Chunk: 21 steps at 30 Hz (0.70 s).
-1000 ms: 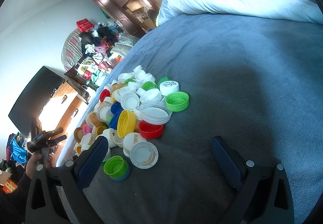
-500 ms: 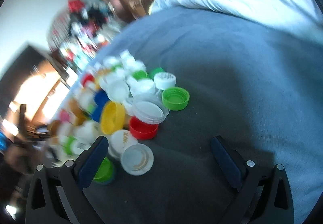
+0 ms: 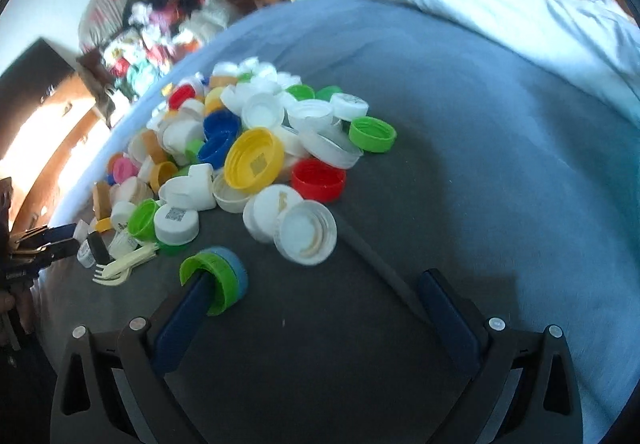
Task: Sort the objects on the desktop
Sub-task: 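Grasp a white cap with the left gripper while the right gripper grasps a green cap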
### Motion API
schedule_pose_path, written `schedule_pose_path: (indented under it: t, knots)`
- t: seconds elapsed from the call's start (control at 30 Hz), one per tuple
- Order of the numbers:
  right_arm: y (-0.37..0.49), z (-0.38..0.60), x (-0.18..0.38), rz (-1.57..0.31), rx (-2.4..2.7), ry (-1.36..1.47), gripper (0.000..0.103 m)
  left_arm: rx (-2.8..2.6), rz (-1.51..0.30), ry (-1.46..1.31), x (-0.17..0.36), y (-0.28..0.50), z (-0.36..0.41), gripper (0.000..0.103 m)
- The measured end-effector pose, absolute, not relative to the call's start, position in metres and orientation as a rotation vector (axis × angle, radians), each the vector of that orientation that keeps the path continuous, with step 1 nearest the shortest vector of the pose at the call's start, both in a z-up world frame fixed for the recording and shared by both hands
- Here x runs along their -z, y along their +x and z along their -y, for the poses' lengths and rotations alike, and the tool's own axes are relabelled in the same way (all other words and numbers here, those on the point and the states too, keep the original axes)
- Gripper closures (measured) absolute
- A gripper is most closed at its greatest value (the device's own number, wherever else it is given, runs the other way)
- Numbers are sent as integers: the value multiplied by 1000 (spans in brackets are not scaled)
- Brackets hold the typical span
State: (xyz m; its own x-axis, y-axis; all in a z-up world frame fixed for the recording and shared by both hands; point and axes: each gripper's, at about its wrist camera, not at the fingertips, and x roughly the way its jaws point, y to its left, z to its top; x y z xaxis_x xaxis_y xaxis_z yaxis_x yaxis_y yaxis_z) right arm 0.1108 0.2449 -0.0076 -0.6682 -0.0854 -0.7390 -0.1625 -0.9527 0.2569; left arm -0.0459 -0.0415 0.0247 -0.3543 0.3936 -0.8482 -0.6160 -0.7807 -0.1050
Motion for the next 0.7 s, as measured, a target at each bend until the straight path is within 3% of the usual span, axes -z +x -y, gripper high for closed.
schedule_pose_path:
  t: [0.1,0.17,0.2,0.6,0.7]
  knots:
    - [110,-242,1,-399,-2772,-1300,2,-2158,-361,-1228,-20,-43,34,47]
    - [115,-243,-10,-393,-2777,-1243,15,-2147,-376,-1217,-23,-39,32,72]
    - [119,-245,-16,-398,-2784,-1212,18,-2153,-384,-1206,-25,-36,32,78]
    - [117,-209,-18,-368,-2866,-1305,29,-2154,-313,-1189,-28,-38,35,78]
    - [103,-208,-14,-388,-2875,-1287,41,-2165,-301,-1190,-29,-38,37,78]
